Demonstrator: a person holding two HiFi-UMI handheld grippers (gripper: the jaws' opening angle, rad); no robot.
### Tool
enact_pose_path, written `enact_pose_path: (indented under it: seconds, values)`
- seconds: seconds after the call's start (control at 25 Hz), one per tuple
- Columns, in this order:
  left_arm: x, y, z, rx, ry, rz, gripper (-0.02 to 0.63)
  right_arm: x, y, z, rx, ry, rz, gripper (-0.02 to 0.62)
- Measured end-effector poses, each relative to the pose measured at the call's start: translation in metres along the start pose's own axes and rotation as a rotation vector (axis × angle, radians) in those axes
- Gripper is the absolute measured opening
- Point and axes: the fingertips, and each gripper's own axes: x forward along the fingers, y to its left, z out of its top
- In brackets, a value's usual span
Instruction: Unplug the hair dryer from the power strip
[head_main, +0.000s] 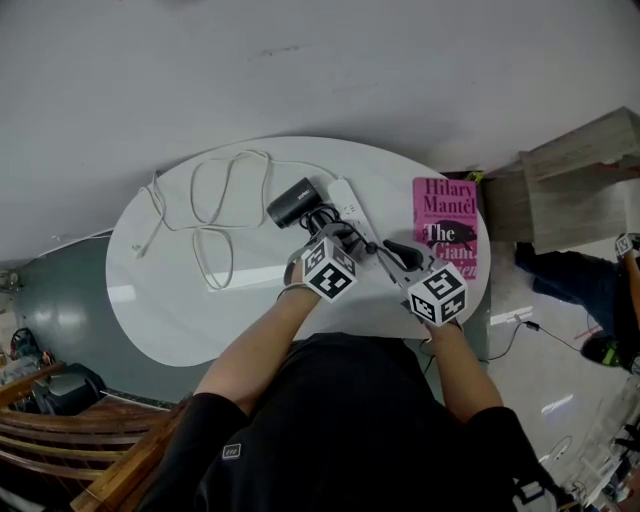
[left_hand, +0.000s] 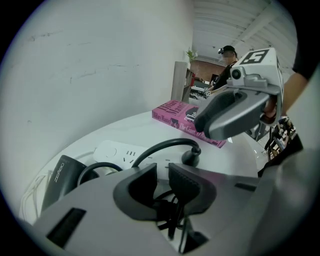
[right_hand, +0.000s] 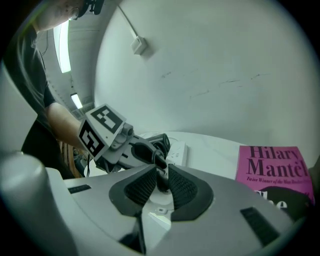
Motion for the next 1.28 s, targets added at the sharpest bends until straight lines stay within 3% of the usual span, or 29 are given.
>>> enact_pose_path:
  seconds: [0.12, 0.24, 0.28, 0.36, 0.56, 0.8, 0.92, 1.08, 1.16, 1.28]
  values:
    - [0.000, 0.002, -0.001, 0.000, 0.001, 0.000, 0.072, 0.015, 0.007, -0.015, -0.079, 0.060, 0.022, 0.122]
    - [0.001, 0.002, -0.001, 0.001, 0.005, 0.004, 0.074, 0.033, 0.007, -0.020, -0.214, 0.087, -0.010, 0.116]
    - [0.001, 0.001, -0.001, 0.002, 0.005, 0.004, 0.074, 0.035, 0.007, -0.018, -0.255, 0.087, -0.021, 0.087]
    - [0.001, -0.001, 0.000, 0.003, 0.007, 0.001, 0.074, 0.035, 0.007, -0.016, -0.287, 0.091, -0.030, 0.071]
    - [0.001, 0.002, 0.001, 0.006, -0.003, 0.031, 0.069, 0.038, -0.005, -0.007, -0.151, 0.041, -0.042, 0.063]
    - [0.001, 0.001, 0.001, 0.005, -0.008, 0.021, 0.072, 0.029, 0.004, -0.002, -0.189, 0.037, -0.059, 0.057]
    - [0.001, 0.000, 0.001, 0.004, -0.012, 0.021, 0.072, 0.029, -0.003, 0.000, -0.127, 0.018, -0.063, 0.057]
    - [0.002, 0.000, 0.001, 0.017, -0.015, 0.023, 0.072, 0.032, -0.010, 0.040, -0.090, -0.098, -0.041, 0.057]
    - [0.002, 0.001, 0.001, 0.007, -0.023, 0.023, 0.072, 0.039, -0.010, 0.051, -0.086, -0.096, -0.003, 0.057]
    - [0.001, 0.000, 0.001, -0.037, -0.042, 0.006, 0.073, 0.042, -0.022, 0.041, 0.036, -0.056, 0.010, 0.058]
